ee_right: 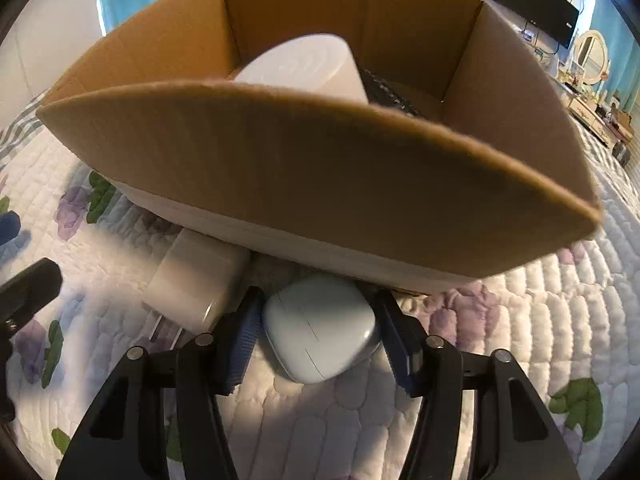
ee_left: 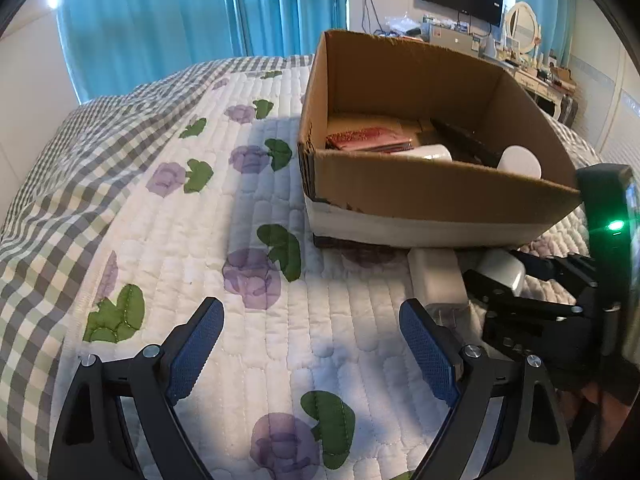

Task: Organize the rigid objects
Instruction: 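Grasp the pale earbud case with the right tool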

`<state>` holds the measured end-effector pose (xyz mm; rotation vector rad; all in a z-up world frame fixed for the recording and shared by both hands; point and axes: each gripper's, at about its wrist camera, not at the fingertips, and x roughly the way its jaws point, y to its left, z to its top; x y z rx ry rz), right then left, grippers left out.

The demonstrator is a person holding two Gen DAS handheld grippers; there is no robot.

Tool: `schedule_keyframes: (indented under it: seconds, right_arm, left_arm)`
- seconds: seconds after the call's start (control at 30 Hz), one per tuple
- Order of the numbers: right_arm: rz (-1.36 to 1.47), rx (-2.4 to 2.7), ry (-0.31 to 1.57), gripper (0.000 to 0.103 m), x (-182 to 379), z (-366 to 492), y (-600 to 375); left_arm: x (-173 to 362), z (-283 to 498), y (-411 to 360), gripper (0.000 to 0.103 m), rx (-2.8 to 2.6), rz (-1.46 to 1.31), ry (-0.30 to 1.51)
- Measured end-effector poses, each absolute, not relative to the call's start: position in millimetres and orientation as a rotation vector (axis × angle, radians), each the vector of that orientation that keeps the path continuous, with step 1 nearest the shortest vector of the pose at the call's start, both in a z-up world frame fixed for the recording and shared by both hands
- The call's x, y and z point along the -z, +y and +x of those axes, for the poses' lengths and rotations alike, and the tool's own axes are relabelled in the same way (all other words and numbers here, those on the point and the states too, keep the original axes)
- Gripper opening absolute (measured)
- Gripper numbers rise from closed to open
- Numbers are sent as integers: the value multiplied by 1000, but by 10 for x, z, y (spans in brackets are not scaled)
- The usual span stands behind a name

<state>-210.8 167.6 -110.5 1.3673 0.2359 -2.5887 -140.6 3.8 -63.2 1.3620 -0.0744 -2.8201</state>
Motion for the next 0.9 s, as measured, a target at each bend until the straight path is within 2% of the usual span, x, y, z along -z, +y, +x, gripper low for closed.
schedule_keyframes:
  seconds: [0.4,0.73,0.9]
  right_arm:
    - [1345,2663,30,57,743,-1799,2149]
    - [1377,2674,-202,57,611,-1920,2461]
    - [1399,2684,-171,56,653,-1959,2421]
  left_arm:
    - [529,-1368,414,91,2844,1383,-209]
    - [547,-1621,843,92,2846,1409,-236]
    - [709,-1762,922,92,2800,1454,-230]
